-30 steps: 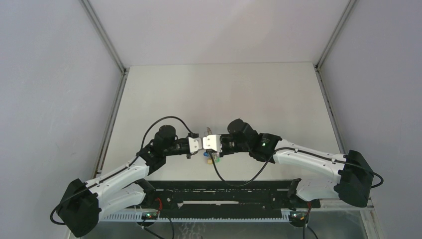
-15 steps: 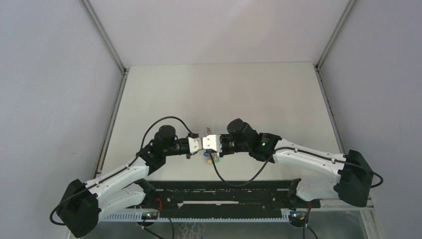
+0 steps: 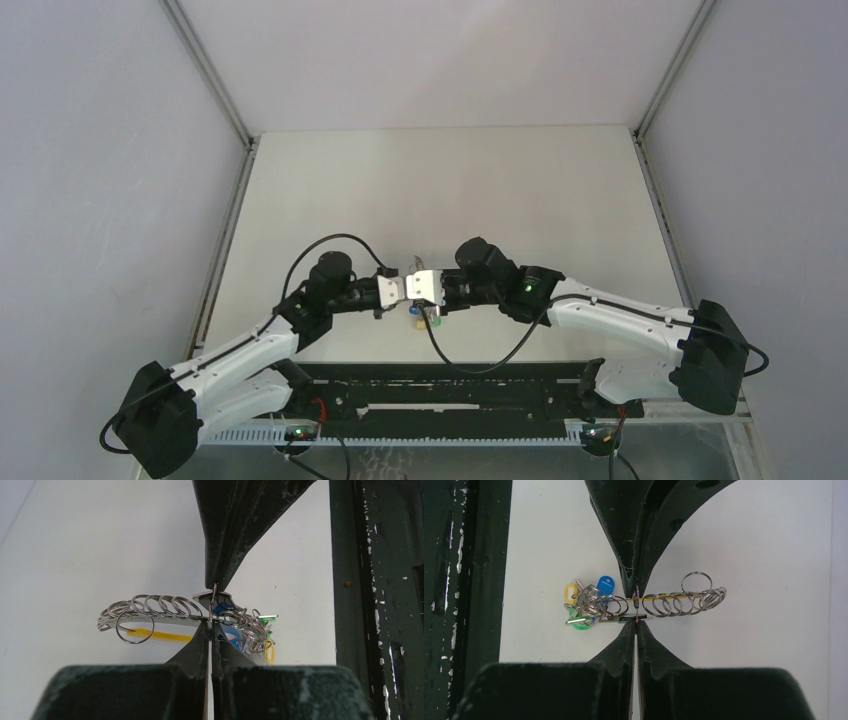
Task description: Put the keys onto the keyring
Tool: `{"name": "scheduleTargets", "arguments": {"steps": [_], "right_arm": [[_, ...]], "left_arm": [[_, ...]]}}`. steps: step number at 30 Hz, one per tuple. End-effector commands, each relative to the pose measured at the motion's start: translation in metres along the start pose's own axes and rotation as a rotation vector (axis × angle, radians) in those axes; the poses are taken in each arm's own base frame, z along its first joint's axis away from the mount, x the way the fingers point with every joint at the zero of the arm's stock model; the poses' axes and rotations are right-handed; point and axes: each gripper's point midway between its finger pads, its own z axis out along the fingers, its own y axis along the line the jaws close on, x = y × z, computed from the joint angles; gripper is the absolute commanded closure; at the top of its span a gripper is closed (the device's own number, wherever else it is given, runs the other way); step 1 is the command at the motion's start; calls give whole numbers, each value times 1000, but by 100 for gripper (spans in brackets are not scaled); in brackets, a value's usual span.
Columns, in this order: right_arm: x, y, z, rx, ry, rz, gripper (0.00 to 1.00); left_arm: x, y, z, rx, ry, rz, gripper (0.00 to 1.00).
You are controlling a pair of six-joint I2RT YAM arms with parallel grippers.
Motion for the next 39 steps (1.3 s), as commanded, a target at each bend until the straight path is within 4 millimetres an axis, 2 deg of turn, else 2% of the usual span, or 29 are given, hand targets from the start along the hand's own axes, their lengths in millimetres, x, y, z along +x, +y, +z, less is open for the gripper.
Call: {"name": "scheduleTargets", "arguments": {"steps": [1,13,39], "right_arm": [[-15,-8,5,12,-26,-14,100],[-19,-4,9,-25,-41,-15,100],[-24,-10,12,-30,-85,3,100]], "left_arm": [[-56,19,0,-29,-133,121,100],[-61,12,1,0,-157,143,100],[-67,4,2,29,-190,168,100]]}}
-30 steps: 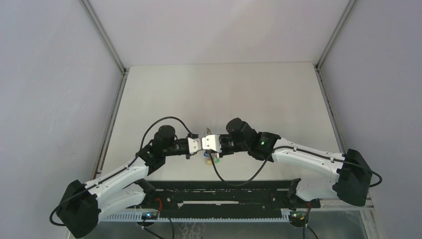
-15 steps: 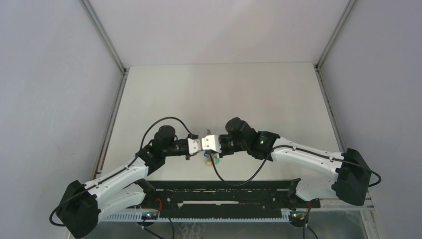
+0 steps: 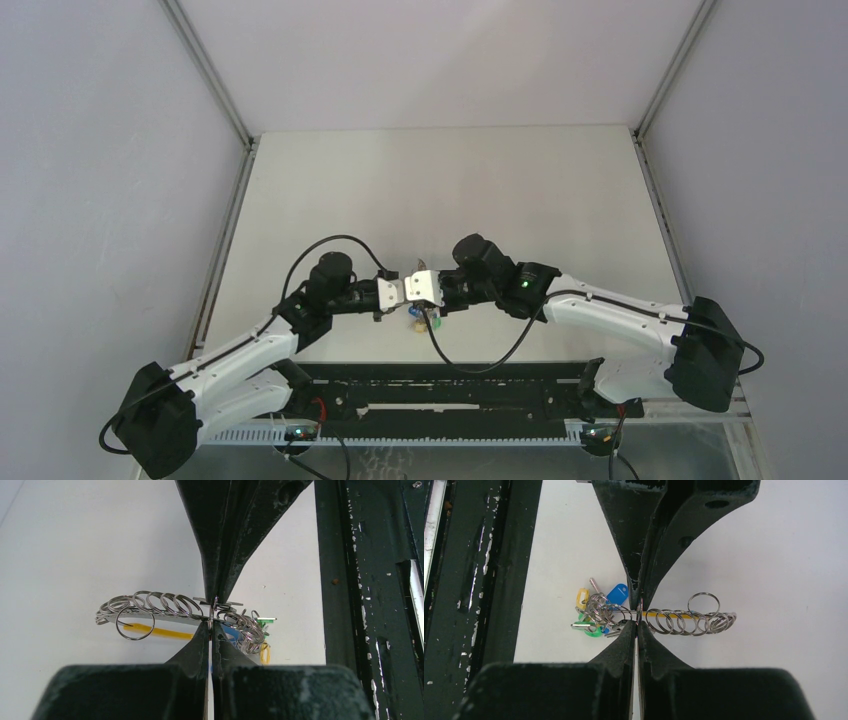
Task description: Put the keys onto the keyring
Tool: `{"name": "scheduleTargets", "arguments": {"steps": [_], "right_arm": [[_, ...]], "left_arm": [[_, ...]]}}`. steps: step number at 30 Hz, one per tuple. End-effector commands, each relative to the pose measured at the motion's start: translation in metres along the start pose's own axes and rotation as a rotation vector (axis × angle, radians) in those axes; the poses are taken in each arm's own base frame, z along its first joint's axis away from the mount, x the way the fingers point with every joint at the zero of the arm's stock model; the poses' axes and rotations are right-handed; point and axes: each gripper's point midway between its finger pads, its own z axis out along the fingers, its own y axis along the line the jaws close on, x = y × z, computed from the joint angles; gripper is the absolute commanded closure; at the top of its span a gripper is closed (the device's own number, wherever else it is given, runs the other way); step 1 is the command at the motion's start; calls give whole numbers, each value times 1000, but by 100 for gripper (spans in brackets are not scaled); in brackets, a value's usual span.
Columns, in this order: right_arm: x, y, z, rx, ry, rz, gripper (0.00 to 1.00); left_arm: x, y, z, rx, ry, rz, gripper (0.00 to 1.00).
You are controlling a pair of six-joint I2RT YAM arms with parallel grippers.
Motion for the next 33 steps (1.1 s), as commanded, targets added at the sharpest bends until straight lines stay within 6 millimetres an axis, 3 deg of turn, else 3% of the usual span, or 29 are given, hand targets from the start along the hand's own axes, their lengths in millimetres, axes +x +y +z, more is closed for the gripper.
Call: {"name": "scheduleTargets", "arguments": {"steps": [1,13,33], "right_arm": [[-19,-20,5,61,-43,-6,100],[-27,-23,6,103,-50,-44,100],[-35,-15,18,131,-17,-137,100]], "left_arm": [[-66,14,3,-17,-175,170,100],[-63,25,4,-73,-140,108,100],[-70,26,5,-72,-145,58,100]]}}
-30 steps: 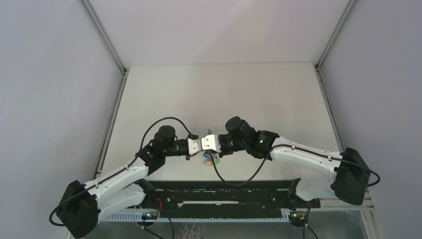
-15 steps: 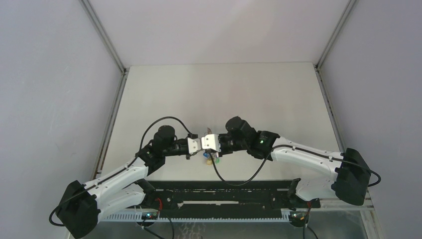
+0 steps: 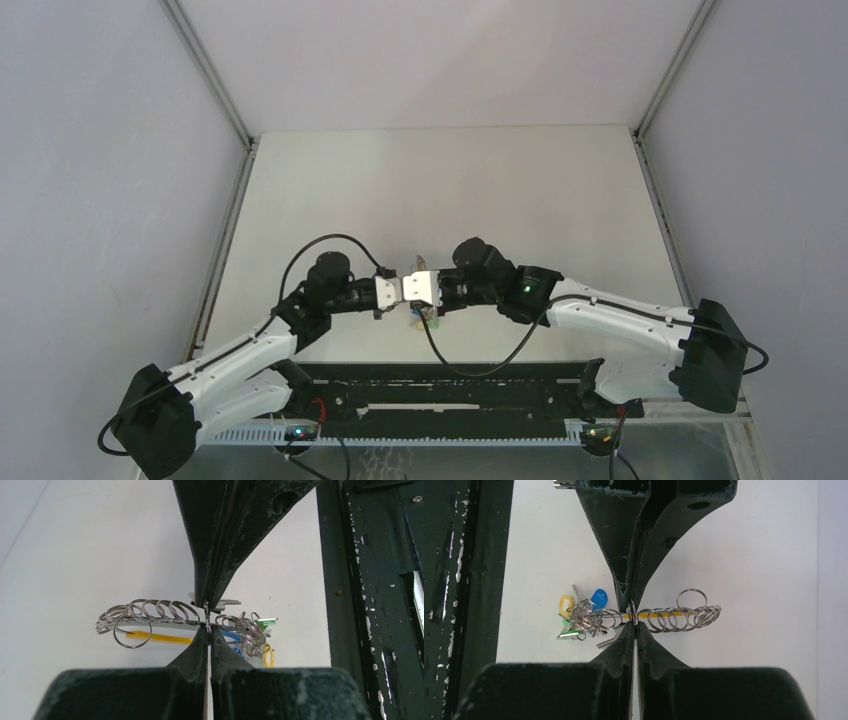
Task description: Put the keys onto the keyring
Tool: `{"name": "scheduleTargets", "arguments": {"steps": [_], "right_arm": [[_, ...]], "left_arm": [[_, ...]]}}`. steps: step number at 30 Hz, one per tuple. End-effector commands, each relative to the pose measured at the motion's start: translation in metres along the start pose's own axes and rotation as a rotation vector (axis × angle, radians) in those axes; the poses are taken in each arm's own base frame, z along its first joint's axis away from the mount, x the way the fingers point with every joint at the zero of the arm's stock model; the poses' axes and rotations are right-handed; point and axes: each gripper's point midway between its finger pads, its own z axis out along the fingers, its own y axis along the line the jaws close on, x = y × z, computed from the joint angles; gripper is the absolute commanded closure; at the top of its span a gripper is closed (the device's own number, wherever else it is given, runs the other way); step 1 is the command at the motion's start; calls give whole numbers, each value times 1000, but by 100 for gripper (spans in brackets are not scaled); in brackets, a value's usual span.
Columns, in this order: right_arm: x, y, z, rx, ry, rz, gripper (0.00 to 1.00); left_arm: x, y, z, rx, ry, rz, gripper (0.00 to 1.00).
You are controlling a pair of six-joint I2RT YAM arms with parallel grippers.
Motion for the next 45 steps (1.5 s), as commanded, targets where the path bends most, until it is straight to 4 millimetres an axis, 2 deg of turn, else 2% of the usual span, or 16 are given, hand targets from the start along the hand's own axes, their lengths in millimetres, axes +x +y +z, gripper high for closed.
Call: {"name": "scheduleTargets", "arguments": {"steps": [1,18,29,45], "right_arm": [[-31,-4,20,49,-46,-107,100],[-33,6,32,34,-20,-173,100],[-39,16,27,-42,-102,-123,100],[-18,18,24,-24,-51,-95,100]], "left_arm": [[-62,20,7,-43,-126,51,100],[-62,24,9,-35,-144,7,100],[-61,19,1,12,-198,6,100],[-70,24,-12,-29,-271,0,100]]}}
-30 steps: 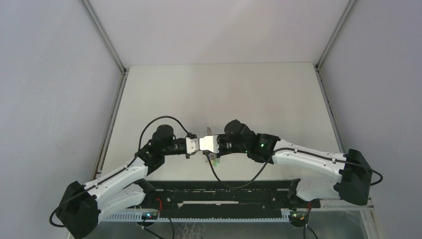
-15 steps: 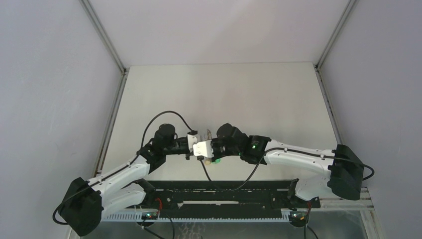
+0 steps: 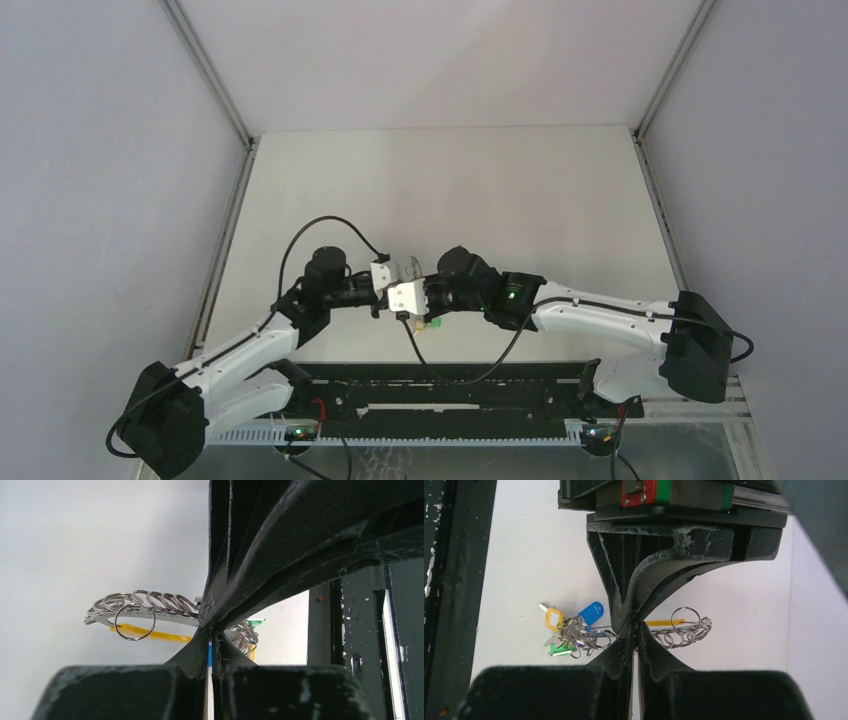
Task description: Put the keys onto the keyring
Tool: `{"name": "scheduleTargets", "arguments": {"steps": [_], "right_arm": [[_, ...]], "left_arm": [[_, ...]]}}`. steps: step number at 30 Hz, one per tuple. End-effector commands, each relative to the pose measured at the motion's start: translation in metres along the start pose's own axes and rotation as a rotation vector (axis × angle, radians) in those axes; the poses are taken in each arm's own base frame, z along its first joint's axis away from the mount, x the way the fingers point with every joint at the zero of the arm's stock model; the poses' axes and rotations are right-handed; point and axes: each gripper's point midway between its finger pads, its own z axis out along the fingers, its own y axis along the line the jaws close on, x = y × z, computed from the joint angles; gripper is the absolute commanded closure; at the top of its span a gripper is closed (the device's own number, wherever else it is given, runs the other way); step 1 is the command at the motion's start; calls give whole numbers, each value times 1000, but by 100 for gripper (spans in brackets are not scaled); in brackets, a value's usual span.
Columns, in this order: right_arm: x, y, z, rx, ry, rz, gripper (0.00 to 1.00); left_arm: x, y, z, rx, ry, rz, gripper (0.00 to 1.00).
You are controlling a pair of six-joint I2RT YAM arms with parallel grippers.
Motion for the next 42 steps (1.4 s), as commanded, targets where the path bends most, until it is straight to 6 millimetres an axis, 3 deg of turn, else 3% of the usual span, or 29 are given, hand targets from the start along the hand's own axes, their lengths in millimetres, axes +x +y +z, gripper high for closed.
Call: {"name": "scheduleTargets", "arguments": {"steps": [1,20,32,42], "right_arm": [[-7,19,3,-50,-54,6,100],[14,3,-24,83,-68,80,100],[27,-2,-30,121,-42,110,100],[27,-5,-33,134,-49,120,95]], "left_arm": [[-83,5,-8,-2,-278,205,100],[-89,10,-17,-36,-336,191,100],[-88,15,-18,-67,-339,183,100],[-90,16,-18,-71,-351,186,100]]}}
